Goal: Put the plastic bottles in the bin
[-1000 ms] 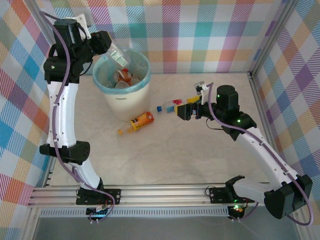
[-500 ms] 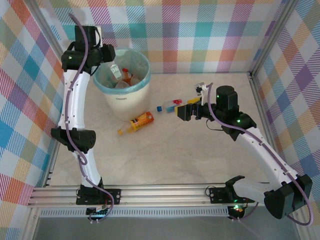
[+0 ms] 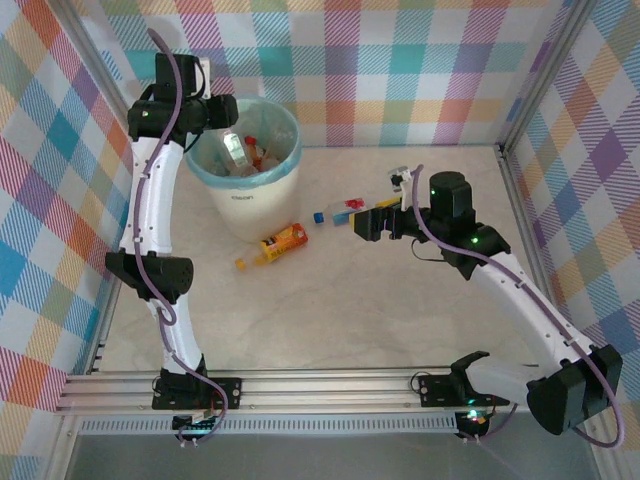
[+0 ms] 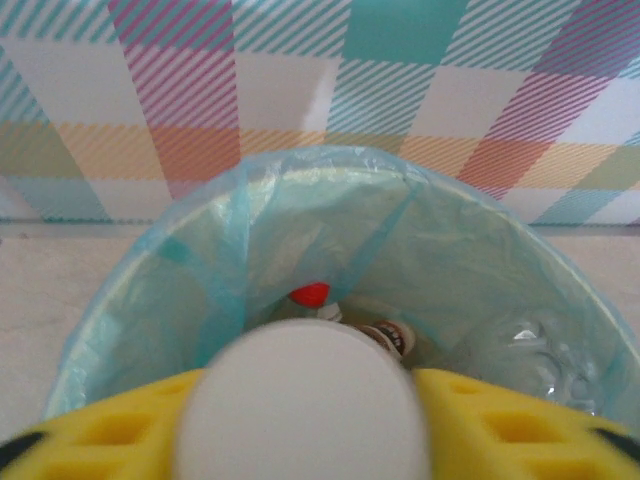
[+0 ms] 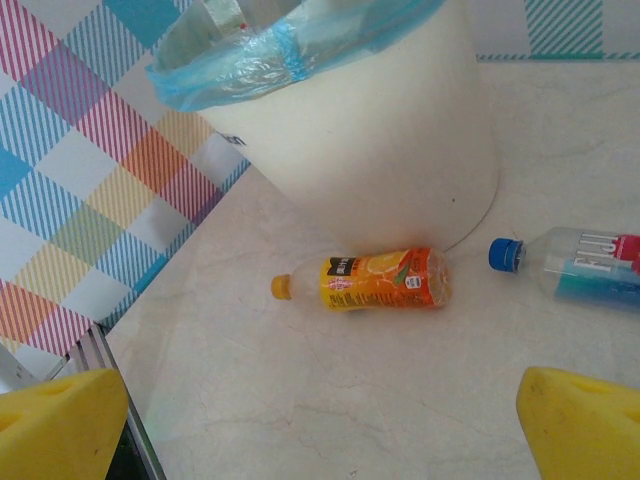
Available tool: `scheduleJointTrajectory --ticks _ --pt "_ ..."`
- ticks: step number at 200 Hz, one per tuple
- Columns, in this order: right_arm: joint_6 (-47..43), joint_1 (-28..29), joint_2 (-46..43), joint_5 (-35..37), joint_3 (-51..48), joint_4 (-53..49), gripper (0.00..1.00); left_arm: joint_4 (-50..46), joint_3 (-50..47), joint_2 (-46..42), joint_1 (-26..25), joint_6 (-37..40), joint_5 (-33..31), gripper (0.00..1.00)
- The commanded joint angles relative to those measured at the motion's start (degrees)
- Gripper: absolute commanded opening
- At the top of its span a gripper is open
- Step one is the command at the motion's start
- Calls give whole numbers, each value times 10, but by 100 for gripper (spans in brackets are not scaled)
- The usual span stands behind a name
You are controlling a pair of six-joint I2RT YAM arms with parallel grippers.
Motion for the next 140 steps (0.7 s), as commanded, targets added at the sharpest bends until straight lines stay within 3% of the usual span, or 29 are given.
scheduleJointTrajectory --ticks 1,61,81,140 --pt "5 4 3 -1 15 0 100 -28 2 14 2 10 15 68" --pt "5 5 10 0 20 -2 100 -27 3 4 2 7 16 73" --pt "2 4 14 1 22 -7 99 -26 3 0 2 4 22 79" --pt "1 4 18 3 23 -11 100 -17 3 -16 2 -3 30 79"
